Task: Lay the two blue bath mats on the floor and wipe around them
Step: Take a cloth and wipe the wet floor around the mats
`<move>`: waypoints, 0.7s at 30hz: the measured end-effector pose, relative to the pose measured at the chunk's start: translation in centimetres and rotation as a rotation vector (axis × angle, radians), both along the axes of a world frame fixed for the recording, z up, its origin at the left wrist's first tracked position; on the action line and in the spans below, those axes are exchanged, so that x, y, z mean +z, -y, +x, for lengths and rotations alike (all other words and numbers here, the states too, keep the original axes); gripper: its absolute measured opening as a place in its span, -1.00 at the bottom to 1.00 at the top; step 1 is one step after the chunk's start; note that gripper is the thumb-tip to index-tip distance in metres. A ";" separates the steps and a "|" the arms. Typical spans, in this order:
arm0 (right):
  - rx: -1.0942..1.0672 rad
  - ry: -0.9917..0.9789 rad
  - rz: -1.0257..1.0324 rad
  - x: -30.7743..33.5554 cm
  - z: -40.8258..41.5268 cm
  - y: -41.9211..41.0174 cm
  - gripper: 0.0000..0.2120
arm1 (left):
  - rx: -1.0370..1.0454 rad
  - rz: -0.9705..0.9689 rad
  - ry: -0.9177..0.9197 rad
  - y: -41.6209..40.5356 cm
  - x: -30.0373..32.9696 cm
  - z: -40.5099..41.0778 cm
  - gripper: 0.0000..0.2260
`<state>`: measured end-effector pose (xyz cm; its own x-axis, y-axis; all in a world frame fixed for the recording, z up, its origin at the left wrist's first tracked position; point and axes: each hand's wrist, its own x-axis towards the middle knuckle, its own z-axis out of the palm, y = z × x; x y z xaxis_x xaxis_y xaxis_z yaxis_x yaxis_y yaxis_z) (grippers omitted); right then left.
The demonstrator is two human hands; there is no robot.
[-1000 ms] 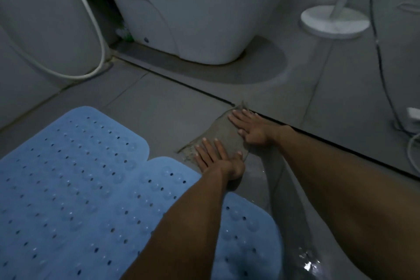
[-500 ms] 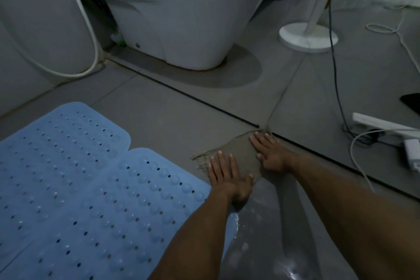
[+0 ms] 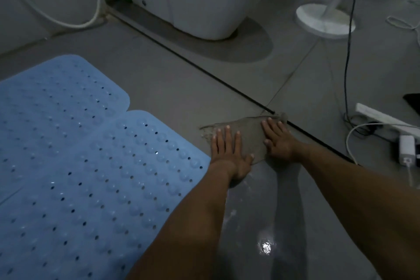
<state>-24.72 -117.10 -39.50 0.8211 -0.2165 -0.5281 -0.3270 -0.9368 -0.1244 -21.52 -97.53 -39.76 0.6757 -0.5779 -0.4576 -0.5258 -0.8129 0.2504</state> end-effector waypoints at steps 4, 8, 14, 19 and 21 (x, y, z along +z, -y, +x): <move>-0.091 0.013 -0.076 0.1 -3.1 -0.6 -0.41 | -0.122 -0.069 0.058 -0.1 -0.4 -1.6 -0.31; -0.200 -0.039 -0.114 1.3 -8.1 -2.6 -0.42 | -0.259 -0.097 0.100 -0.7 -0.7 -5.0 -0.34; -0.421 -0.085 -0.105 1.6 -13.3 -7.2 -0.42 | -0.444 -0.099 0.113 -2.5 -1.0 -7.1 -0.34; -0.584 -0.068 -0.063 0.4 -16.2 -10.2 -0.40 | -0.600 -0.036 0.101 -4.3 -1.0 -7.6 -0.32; -0.660 -0.077 -0.038 0.5 -17.1 -11.9 -0.40 | -0.663 -0.003 0.100 -4.8 -0.9 -7.4 -0.31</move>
